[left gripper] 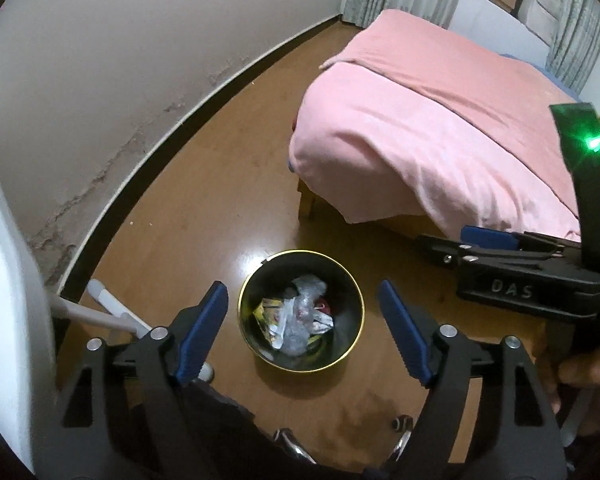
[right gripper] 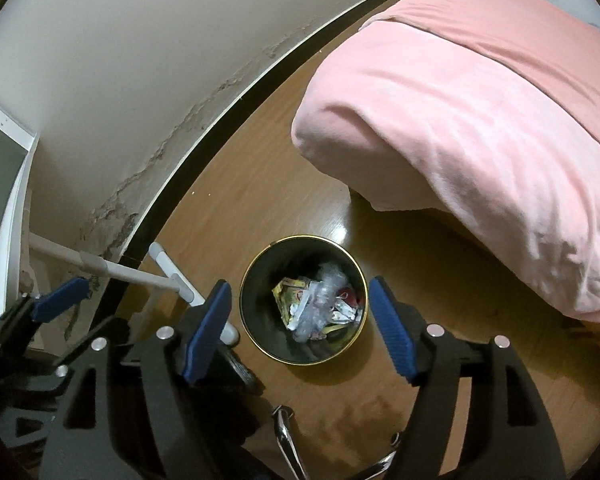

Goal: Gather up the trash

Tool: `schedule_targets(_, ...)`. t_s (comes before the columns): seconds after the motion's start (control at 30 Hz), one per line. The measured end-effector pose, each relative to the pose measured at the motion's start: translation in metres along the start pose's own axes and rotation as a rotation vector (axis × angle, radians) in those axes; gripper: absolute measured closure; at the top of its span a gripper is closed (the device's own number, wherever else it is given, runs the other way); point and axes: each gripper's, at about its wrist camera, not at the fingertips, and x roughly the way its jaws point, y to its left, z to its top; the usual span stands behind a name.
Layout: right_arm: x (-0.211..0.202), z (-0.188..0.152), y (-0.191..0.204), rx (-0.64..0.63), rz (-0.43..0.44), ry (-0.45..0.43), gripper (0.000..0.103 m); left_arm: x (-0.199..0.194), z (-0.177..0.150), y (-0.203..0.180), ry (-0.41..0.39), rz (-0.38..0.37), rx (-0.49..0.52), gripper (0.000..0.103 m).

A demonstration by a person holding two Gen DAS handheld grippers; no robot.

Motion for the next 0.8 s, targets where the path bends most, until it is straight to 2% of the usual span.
schedule_targets(0.07,-0.002,-0.001,0.004,-0.020,-0.007,-0.010,0.023,-0.012,-0.001,0.002,-0.015,0.006,-0.001,0.020)
schedule_targets(0.2,-0.008,-0.006,0.023,-0.080,-0.009,-0.027,0.021,-0.060,-0.013,0.021,-0.079,0.050,-0.038,0.012)
schedule_targets(0.27,-0.018,-0.007,0.041,-0.118,0.003,-0.042,0.021,-0.090,-0.023,0.038,-0.113,0.084,-0.068,0.011)
schedule_targets(0.37,-0.044,-0.008,0.076,-0.192,0.034,-0.098,0.016,-0.139,-0.045,0.073,-0.154,0.178,-0.120,0.010)
schedule_targets(0.5,-0.081,-0.016,0.155,-0.347,0.108,-0.164,0.014,-0.210,-0.090,0.141,-0.228,0.308,-0.277,0.008)
schedule_targets(0.6,-0.100,-0.028,0.227,-0.478,0.188,-0.197,0.010,-0.258,-0.135,0.192,-0.266,0.448,-0.413,0.008)
schedule_targets(0.7,-0.111,-0.046,0.296,-0.602,0.285,-0.201,0.010,-0.304,-0.188,0.239,-0.292,0.610,-0.567,0.008)
schedule_targets(0.8,-0.116,-0.064,0.347,-0.689,0.360,-0.198,0.010,-0.338,-0.233,0.268,-0.307,0.706,-0.696,0.008)
